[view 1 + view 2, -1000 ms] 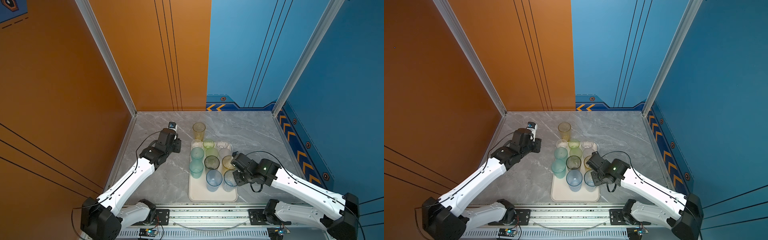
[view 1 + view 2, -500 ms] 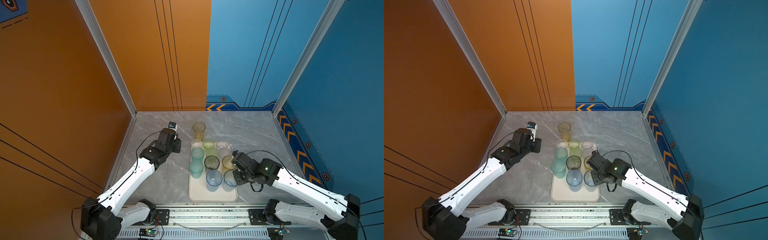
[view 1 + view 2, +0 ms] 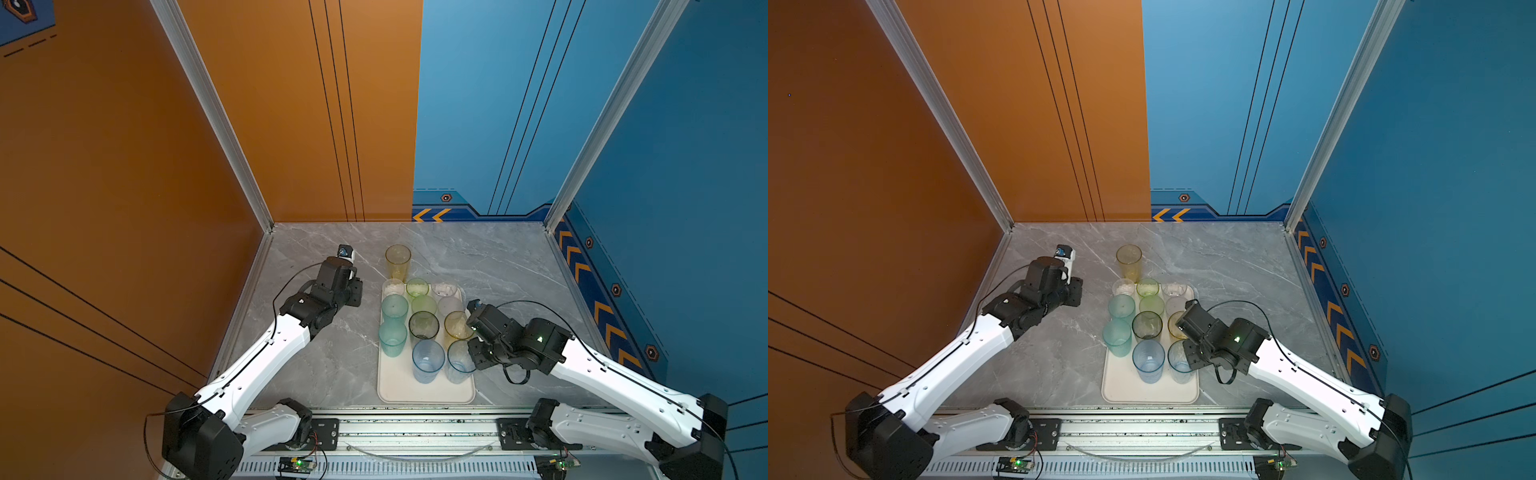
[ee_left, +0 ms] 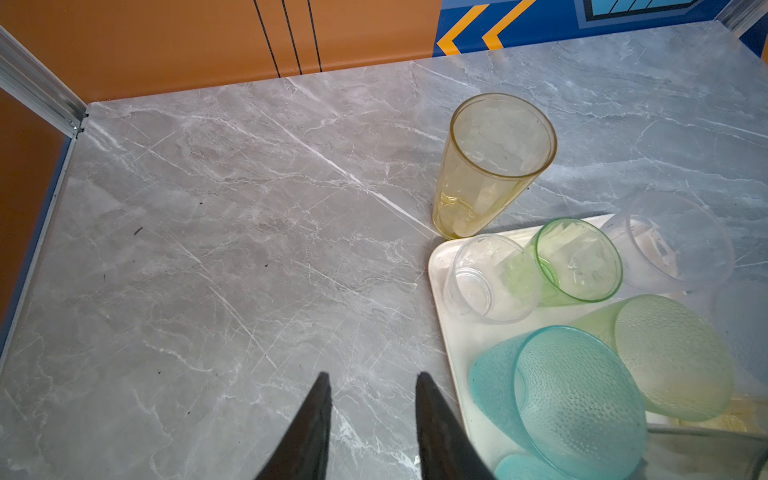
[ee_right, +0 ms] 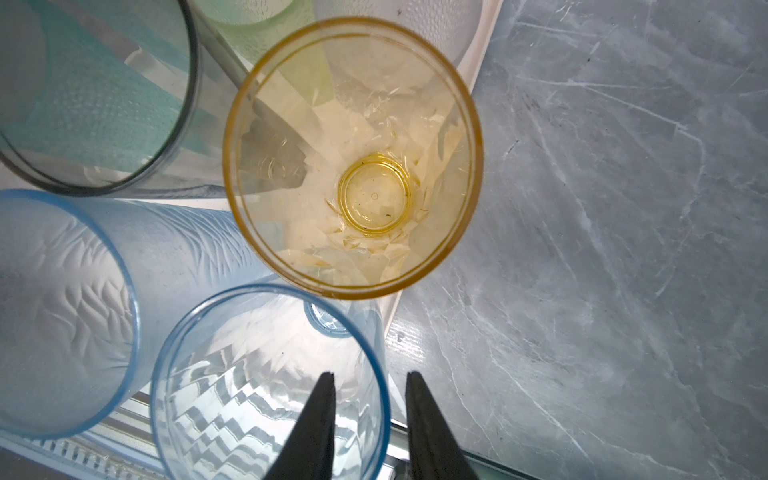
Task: Place the glasses into the tray
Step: 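Lower the light-blue glass onto the tray beside the blue textured glass, then open the right gripper and raise it off the light-blue glass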
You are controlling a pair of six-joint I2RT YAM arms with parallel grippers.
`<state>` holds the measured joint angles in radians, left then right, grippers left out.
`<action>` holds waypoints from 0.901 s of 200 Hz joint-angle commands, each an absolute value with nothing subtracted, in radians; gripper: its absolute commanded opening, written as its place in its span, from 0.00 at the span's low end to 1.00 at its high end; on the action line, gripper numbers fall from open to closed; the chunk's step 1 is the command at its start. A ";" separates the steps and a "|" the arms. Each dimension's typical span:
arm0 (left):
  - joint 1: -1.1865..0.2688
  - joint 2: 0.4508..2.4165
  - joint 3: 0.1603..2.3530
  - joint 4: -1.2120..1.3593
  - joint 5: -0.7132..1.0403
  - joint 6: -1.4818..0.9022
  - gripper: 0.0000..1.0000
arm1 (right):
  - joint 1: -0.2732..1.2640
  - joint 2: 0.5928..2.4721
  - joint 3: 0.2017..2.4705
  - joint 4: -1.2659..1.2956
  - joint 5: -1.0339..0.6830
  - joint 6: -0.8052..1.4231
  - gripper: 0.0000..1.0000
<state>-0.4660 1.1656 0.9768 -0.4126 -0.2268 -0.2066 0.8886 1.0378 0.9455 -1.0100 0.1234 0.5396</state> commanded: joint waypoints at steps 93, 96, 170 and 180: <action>-0.475 1.200 1.000 -0.430 -0.221 -0.196 0.35 | 0.878 0.976 1.005 -1.059 0.133 0.529 0.29; -0.476 1.201 1.000 -0.430 -0.221 -0.196 0.35 | 0.879 0.976 1.010 -1.063 0.136 0.529 0.29; -0.477 1.235 1.001 -0.411 -0.205 -0.189 0.35 | 0.871 0.943 1.149 -1.053 0.279 0.505 0.29; -0.477 1.239 1.004 -0.411 -0.206 -0.189 0.35 | 0.861 0.937 1.158 -1.034 0.289 0.495 0.30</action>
